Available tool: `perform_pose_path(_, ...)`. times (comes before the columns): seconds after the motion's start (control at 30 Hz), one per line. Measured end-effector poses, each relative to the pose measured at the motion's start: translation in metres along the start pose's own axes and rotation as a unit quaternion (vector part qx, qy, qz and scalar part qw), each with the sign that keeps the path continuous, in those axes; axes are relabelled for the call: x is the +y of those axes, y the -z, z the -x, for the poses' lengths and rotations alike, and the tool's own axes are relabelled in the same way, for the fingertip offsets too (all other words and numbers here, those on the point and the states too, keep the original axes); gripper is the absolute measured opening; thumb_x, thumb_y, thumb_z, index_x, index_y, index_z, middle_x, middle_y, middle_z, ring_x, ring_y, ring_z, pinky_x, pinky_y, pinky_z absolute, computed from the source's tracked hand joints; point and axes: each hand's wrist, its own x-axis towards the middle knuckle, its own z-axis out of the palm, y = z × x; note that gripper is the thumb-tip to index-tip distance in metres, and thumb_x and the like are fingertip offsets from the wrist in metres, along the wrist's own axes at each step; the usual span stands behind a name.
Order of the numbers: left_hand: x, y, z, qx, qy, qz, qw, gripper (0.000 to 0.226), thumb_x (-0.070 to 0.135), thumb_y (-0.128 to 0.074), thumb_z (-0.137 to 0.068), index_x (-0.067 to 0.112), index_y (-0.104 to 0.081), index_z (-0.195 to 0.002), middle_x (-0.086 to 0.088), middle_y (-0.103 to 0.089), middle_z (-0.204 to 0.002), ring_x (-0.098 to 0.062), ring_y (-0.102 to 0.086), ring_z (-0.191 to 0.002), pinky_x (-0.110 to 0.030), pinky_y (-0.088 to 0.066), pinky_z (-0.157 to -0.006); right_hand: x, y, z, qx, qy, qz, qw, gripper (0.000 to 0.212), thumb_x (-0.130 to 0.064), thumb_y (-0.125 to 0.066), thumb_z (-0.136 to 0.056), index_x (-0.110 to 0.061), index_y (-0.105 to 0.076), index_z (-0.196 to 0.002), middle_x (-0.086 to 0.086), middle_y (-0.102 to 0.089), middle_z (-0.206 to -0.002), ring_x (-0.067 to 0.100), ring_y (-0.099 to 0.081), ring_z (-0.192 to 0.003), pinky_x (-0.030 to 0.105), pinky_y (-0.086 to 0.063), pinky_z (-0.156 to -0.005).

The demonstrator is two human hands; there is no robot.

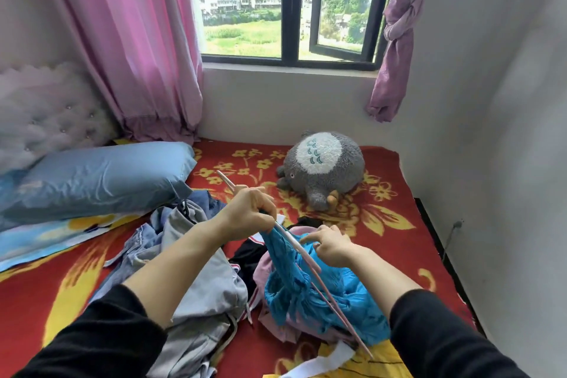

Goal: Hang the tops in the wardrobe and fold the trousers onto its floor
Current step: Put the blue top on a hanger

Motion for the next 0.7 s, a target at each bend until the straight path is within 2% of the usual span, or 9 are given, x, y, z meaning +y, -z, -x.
perform_pose_path(0.07,0.003,-0.003,0.01,-0.014,0.0,-0.008,1.0,0.012,0.012,-0.055,-0.055,0.015,-0.06,-0.045,0.001,-0.049,-0.052,-0.005,-0.041,-0.066,-0.022,-0.036,-0.059,-0.001,-0.015,-0.005,-0.053,-0.001,0.089,0.995,0.063,-0.008,-0.033,-0.09,-0.052,-0.045,-0.133,-0.005,-0.032,-0.144,0.026,-0.023,-0.133,0.045,-0.02,-0.109)
perform_pose_path(0.13,0.004,-0.006,0.019,-0.023,-0.004,-0.018,1.0,0.015,0.012,-0.054,-0.056,0.021,-0.058,-0.044,0.008,-0.046,-0.051,-0.005,-0.04,-0.067,-0.016,-0.035,-0.063,-0.006,-0.03,-0.009,-0.103,0.007,0.133,0.986,0.061,-0.011,-0.036,-0.093,-0.052,-0.038,-0.138,0.0,-0.028,-0.145,0.029,-0.016,-0.137,0.054,-0.014,-0.111)
perform_pose_path(0.23,0.001,-0.006,0.031,-0.022,0.0,-0.068,0.997,0.022,0.015,-0.052,-0.058,0.03,-0.05,-0.041,0.01,-0.043,-0.051,-0.007,-0.039,-0.067,-0.003,-0.021,-0.077,-0.011,-0.043,-0.008,-0.117,0.014,0.183,0.976,0.054,-0.021,-0.043,-0.093,-0.049,-0.039,-0.139,0.003,-0.029,-0.144,0.031,-0.017,-0.136,0.05,-0.016,-0.109)
perform_pose_path(0.3,-0.008,-0.004,0.039,-0.016,0.015,-0.105,0.994,0.016,0.017,-0.051,-0.059,0.02,-0.056,-0.044,0.006,-0.044,-0.052,-0.007,-0.039,-0.069,-0.01,-0.018,-0.081,-0.011,-0.047,-0.007,-0.101,0.017,0.245,0.964,0.044,-0.031,-0.049,-0.093,-0.041,-0.048,-0.136,0.005,-0.031,-0.142,0.031,-0.02,-0.135,0.05,-0.018,-0.109)
perform_pose_path(0.4,-0.025,0.005,0.048,0.011,0.048,-0.113,0.992,0.018,0.022,-0.05,-0.058,0.01,-0.061,-0.051,-0.004,-0.052,-0.055,-0.007,-0.042,-0.07,-0.026,-0.023,-0.081,0.0,-0.043,-0.004,-0.058,0.004,0.296,0.953,0.036,-0.039,-0.05,-0.094,-0.028,-0.058,-0.127,0.005,-0.038,-0.138,0.028,-0.026,-0.132,0.05,-0.025,-0.106)
perform_pose_path(0.53,-0.052,0.021,0.052,0.08,0.101,-0.049,0.99,0.02,0.025,-0.053,-0.055,0.009,-0.062,-0.049,-0.006,-0.051,-0.048,-0.011,-0.044,-0.055,-0.027,-0.036,-0.06,0.019,-0.025,0.007,-0.01,0.046,0.328,0.944,0.03,-0.033,-0.049,-0.092,-0.021,-0.067,-0.114,-0.002,-0.057,-0.122,0.019,-0.037,-0.127,0.044,-0.027,-0.1)
perform_pose_path(0.6,-0.065,0.025,0.05,0.117,0.131,-0.02,0.984,0.02,0.026,-0.054,-0.056,0.01,-0.061,-0.046,-0.008,-0.054,-0.049,-0.012,-0.047,-0.053,-0.03,-0.042,-0.057,0.03,-0.016,0.015,0.024,0.079,0.353,0.932,0.029,-0.03,-0.045,-0.092,-0.021,-0.068,-0.106,-0.003,-0.066,-0.111,0.016,-0.043,-0.121,0.041,-0.026,-0.097)
perform_pose_path(0.7,-0.077,0.024,0.044,0.151,0.162,0.022,0.975,0.018,0.025,-0.054,-0.055,0.012,-0.062,-0.044,-0.008,-0.053,-0.049,-0.013,-0.047,-0.052,-0.031,-0.043,-0.057,0.047,-0.002,0.028,0.052,0.079,0.372,0.923,0.027,-0.031,-0.039,-0.098,-0.025,-0.064,-0.108,-0.009,-0.065,-0.111,0.016,-0.044,-0.119,0.043,-0.025,-0.096)
